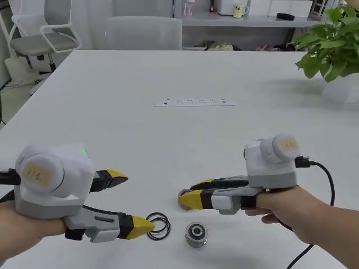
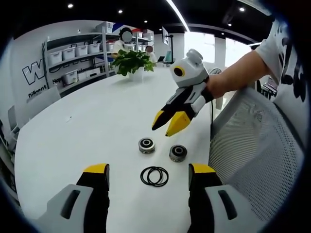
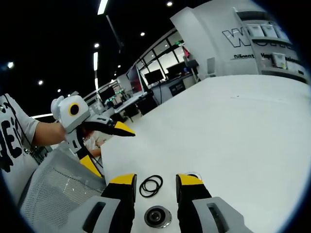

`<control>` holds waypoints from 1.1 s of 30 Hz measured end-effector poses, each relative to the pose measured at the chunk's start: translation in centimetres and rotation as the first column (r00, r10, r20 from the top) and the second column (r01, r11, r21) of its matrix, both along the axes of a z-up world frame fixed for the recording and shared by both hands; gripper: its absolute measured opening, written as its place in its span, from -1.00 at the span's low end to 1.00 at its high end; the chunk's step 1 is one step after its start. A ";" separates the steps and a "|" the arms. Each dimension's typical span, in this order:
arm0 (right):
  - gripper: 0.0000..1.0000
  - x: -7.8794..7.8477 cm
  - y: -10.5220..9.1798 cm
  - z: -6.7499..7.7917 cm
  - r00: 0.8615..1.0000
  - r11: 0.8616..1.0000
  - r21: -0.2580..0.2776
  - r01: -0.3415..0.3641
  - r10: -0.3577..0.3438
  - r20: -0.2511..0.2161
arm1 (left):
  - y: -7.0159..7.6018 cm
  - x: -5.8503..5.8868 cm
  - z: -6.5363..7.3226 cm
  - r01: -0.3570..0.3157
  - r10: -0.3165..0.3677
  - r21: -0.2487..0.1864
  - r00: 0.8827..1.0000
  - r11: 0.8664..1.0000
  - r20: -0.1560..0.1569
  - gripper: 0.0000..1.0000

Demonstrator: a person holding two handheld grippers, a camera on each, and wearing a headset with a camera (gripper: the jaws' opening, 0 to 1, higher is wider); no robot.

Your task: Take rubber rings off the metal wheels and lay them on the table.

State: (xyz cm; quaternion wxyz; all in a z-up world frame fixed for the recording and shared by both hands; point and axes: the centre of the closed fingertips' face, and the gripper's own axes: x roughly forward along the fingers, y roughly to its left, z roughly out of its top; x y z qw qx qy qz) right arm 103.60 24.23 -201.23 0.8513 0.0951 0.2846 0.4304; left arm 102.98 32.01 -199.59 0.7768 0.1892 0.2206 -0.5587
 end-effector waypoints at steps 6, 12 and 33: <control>-0.31 0.1 -1.7 0.6 0.999 1.000 0.000 0.024 -0.024 0.026 | -0.2 0.1 0.5 0.000 0.000 -0.006 1.000 1.000 0.005 0.28; -0.27 -0.2 -3.0 1.0 0.998 0.999 -0.002 0.049 -0.049 0.044 | -0.3 0.1 0.7 0.000 0.000 -0.011 1.000 1.000 0.005 0.28; 0.07 -3.5 -5.1 0.1 0.995 0.992 -0.127 -0.014 0.027 0.101 | -0.2 -0.8 1.0 -0.020 0.020 -0.035 1.000 0.999 -0.014 0.29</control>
